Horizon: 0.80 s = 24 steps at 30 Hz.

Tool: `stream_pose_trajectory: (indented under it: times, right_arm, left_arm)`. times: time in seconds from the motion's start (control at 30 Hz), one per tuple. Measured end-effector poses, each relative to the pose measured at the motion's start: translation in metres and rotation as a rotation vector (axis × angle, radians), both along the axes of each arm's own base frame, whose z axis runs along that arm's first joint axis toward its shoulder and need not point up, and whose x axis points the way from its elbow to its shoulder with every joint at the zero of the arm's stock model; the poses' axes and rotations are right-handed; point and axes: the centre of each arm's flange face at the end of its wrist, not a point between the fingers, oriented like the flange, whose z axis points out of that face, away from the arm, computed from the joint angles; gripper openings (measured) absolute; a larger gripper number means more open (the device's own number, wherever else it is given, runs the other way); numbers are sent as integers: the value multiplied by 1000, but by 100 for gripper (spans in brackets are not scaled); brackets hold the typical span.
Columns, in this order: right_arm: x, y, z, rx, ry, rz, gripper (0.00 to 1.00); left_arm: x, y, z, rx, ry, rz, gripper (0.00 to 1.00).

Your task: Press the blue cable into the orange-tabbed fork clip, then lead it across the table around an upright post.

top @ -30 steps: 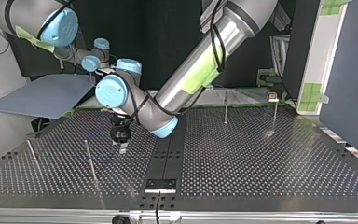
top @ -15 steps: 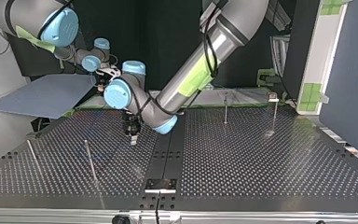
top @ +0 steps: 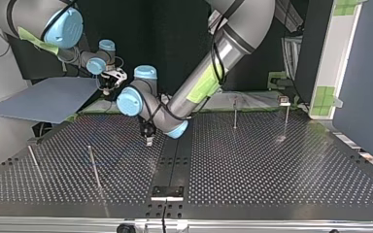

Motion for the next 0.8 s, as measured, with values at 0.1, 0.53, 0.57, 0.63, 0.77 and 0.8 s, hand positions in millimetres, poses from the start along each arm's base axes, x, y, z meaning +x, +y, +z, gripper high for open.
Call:
stream_pose_trajectory:
  times: [0.1,0.53,0.57,0.63,0.77,0.8]
  right_arm:
    - [0,0,0,0,1,1,0]
    - [2,1,0,0,3,4,0]
    - [3,1,0,0,3,4,0]
    - [3,1,0,0,3,4,0]
    - [4,1,0,0,3,6,0]
    - [4,1,0,0,3,6,0]
  left_arm:
    - [0,-1,-19,26,19,-1,100]
    - [-2,1,-42,91,50,13,100]
    - [-3,2,-47,103,60,15,100]
    - [-3,4,-59,116,80,16,100]
    - [-4,7,-83,111,127,5,100]
    - [-4,8,-87,106,134,5,100]
